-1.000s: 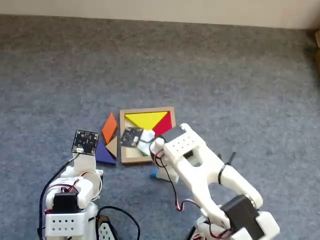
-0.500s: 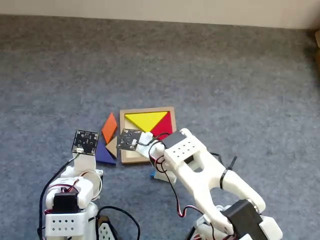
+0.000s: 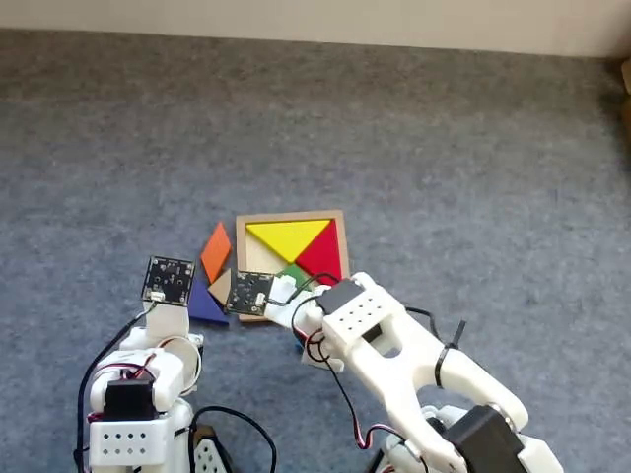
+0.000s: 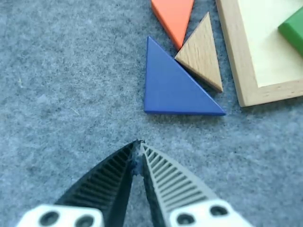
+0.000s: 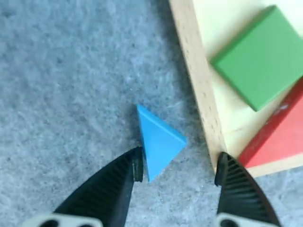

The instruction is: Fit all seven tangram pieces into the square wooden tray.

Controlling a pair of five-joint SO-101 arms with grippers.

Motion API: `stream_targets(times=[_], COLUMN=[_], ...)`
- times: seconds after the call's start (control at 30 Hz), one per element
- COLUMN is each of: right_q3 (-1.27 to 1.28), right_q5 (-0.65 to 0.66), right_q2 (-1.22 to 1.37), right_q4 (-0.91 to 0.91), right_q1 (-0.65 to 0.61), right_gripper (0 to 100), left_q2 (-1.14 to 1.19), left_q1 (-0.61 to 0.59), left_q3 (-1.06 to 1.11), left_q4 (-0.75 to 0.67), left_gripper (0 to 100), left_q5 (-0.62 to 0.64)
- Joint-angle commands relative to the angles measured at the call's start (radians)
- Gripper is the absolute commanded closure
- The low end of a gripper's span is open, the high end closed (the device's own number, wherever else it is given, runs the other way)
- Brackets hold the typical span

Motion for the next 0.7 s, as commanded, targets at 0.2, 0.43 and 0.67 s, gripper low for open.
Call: stream_targets(times=[0.2, 0.43, 0.67], right_q3=[0.004, 0.004, 0.012], right_q5=[0.011, 0.011, 0.011], right_q2=[-0.013, -0.015, -0.015], right_q4=[0.058, 0.061, 0.093], right_q1=[-0.088, -0.091, -0.154], right_gripper=[75.8, 75.8, 76.0], left_q2=[-0.051, -0.051, -0.051], left_q1=[0.018, 0.018, 0.018], left_q3=[0.019, 0.019, 0.019], left_q4=[0.006, 0.006, 0.006], left_gripper=[100, 100, 100], left_q5=[0.005, 0.005, 0.005])
